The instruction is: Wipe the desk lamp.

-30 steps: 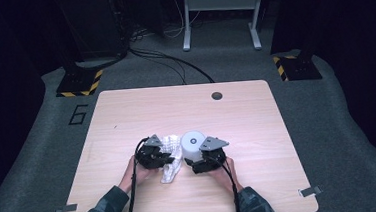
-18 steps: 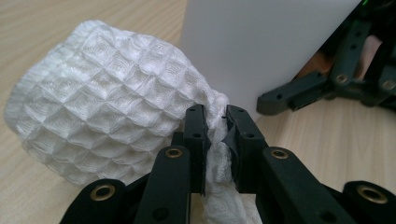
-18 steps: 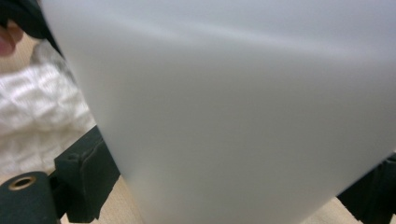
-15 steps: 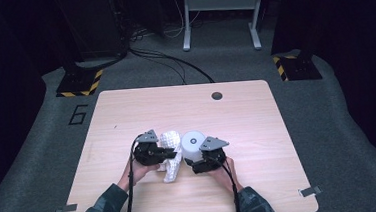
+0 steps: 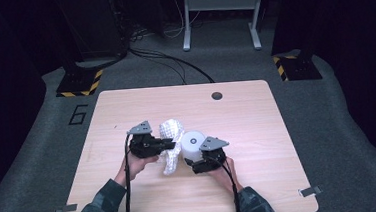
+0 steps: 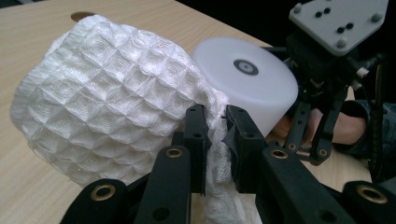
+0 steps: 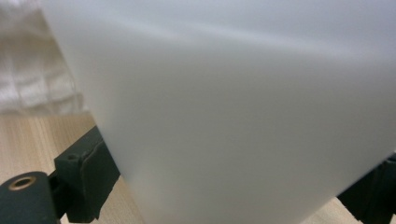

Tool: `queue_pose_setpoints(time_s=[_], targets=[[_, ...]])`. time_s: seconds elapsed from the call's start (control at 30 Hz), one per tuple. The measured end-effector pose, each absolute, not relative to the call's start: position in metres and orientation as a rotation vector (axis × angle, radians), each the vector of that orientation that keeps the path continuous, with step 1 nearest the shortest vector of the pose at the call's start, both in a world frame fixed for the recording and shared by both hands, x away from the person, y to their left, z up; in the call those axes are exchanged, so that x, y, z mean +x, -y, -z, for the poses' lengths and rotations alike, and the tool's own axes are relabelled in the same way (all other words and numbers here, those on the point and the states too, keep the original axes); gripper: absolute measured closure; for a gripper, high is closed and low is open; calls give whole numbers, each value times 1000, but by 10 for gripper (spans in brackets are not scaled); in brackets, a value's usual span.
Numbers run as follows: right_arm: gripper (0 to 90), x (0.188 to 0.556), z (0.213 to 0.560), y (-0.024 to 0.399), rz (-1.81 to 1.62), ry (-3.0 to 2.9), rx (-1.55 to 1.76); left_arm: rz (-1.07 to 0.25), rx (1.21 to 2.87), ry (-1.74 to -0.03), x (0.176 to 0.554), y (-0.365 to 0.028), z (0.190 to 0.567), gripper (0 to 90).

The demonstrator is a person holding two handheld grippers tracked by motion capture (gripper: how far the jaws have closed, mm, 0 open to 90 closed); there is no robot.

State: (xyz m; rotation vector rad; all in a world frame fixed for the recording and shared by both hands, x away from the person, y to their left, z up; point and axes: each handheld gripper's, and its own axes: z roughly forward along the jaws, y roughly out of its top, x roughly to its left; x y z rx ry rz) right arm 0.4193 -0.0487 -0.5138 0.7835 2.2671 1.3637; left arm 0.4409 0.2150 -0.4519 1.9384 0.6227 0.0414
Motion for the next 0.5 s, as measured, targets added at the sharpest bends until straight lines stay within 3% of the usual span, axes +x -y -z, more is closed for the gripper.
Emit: queue_pose_setpoints(time_s=[0.5], targets=[[66, 422, 506, 47, -1320, -2330, 765, -70, 1938, -648, 429, -217, 468, 789]])
